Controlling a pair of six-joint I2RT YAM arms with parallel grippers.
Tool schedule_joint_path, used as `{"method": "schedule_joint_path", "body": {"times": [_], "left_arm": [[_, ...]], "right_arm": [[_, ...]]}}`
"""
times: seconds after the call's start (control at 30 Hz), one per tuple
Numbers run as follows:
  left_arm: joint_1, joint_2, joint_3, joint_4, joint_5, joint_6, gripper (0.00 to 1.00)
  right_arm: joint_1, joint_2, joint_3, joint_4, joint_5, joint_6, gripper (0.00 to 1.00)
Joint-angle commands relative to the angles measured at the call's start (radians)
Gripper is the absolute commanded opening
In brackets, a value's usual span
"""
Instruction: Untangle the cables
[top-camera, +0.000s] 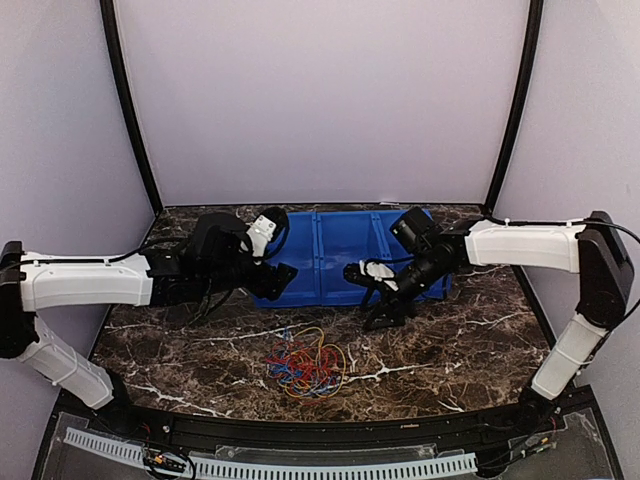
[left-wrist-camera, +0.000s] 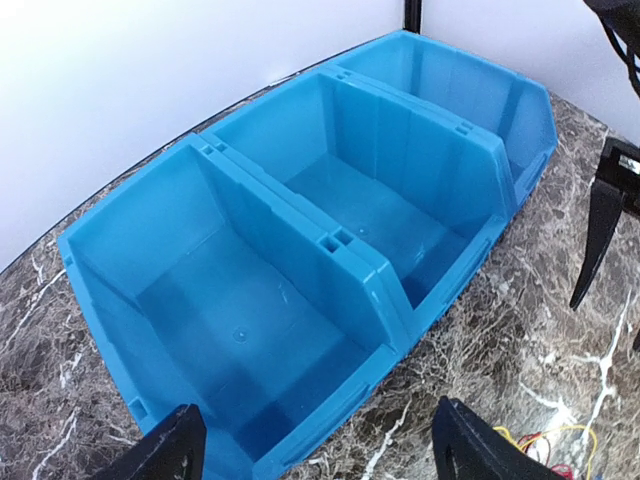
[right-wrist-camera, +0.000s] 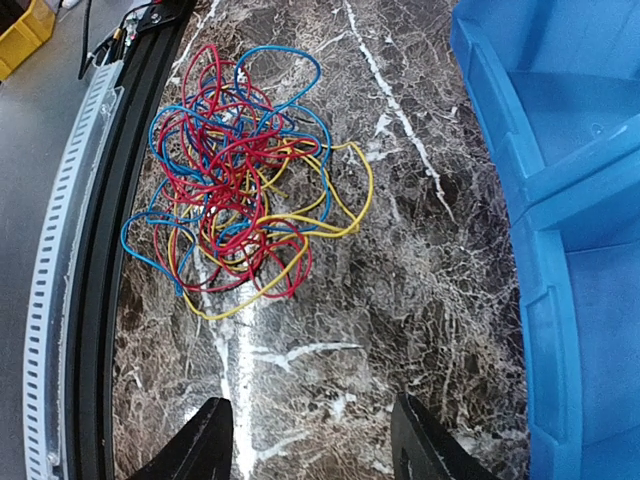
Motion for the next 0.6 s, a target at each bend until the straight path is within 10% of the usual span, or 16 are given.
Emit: {"method": "schedule_joint_path", "body": {"times": [0.0, 0.57], "left_arm": [[0.019, -0.046, -0.091, 0.18, 0.083, 0.117, 0.79], [0.02, -0.147, -0.031, 0.027, -0.091, 0.047, 0.82]], "right_arm": [[0.042, 0.033, 0.056, 0.01, -0.061, 0.103, 0.55], [0.133, 0.067, -0.04, 0.124, -0.006, 0.238, 0.61]]}}
